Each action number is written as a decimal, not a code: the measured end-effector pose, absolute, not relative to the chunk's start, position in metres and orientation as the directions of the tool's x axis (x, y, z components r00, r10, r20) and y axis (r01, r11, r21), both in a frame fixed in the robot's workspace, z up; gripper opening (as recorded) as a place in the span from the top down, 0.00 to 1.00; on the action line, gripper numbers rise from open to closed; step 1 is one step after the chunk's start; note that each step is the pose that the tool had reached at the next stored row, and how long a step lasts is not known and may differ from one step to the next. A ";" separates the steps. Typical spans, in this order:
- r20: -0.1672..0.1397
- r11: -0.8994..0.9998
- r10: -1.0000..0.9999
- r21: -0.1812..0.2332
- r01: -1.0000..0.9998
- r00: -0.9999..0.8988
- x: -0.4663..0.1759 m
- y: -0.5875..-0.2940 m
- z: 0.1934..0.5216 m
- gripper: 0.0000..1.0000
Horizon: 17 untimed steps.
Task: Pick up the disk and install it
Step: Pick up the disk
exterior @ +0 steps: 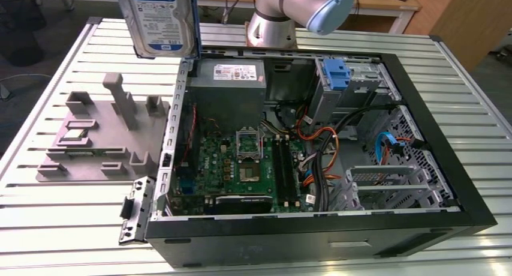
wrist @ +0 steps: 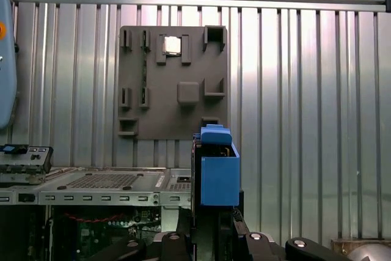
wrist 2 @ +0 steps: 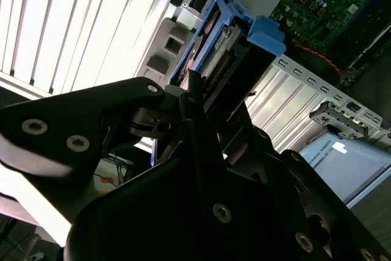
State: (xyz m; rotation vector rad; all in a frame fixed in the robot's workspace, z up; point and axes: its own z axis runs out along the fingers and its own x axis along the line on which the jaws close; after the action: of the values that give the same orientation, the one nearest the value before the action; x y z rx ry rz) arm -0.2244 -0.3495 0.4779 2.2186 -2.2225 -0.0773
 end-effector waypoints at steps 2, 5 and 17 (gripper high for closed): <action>-0.035 0.001 -0.999 0.035 -0.999 -0.003 -0.224 -0.350 0.478 0.65; -0.034 0.001 -0.999 0.035 -0.999 -0.002 -0.224 -0.350 0.478 0.65; -0.035 0.001 -0.999 0.035 -0.999 -0.002 -0.208 -0.350 0.478 0.65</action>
State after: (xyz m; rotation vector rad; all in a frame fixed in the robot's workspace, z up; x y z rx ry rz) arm -0.2085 -0.3495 0.4778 2.2186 -2.2225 -0.0772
